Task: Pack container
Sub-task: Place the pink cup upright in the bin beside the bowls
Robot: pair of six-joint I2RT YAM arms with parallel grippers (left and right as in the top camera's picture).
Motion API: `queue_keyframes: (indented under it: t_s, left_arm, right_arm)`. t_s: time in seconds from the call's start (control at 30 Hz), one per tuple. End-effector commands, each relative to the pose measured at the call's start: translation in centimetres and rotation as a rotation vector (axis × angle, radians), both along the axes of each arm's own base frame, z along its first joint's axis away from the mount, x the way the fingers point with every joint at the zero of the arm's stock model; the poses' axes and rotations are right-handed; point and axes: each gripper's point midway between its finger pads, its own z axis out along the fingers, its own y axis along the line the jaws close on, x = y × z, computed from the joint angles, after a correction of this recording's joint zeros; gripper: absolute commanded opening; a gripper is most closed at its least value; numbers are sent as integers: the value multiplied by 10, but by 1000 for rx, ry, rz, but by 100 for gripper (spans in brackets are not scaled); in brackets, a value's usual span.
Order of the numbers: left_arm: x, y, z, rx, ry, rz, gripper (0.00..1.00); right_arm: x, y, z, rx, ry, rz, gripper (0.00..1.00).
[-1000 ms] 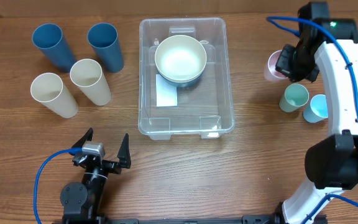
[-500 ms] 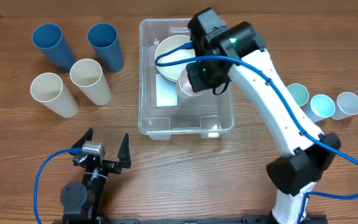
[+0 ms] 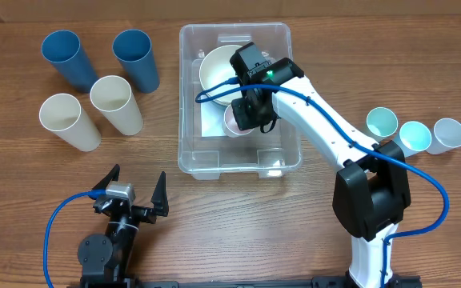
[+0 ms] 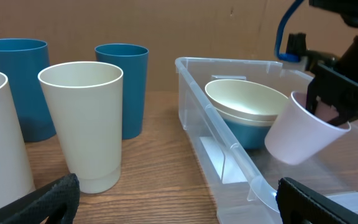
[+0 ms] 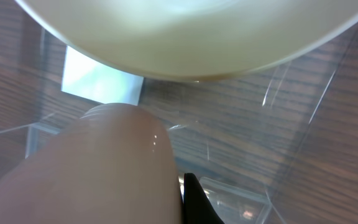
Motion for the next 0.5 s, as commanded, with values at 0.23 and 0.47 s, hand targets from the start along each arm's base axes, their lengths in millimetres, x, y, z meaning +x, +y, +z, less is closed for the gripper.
queue_keyframes:
  t_s: [0.23, 0.47]
  left_arm:
    - [-1, -4, 0, 24, -10, -24, 100]
    - [-1, -4, 0, 24, -11, -24, 100]
  right_arm:
    - [0, -2, -9, -25, 0, -8, 13]
    - [1, -2, -9, -24, -3, -8, 23]
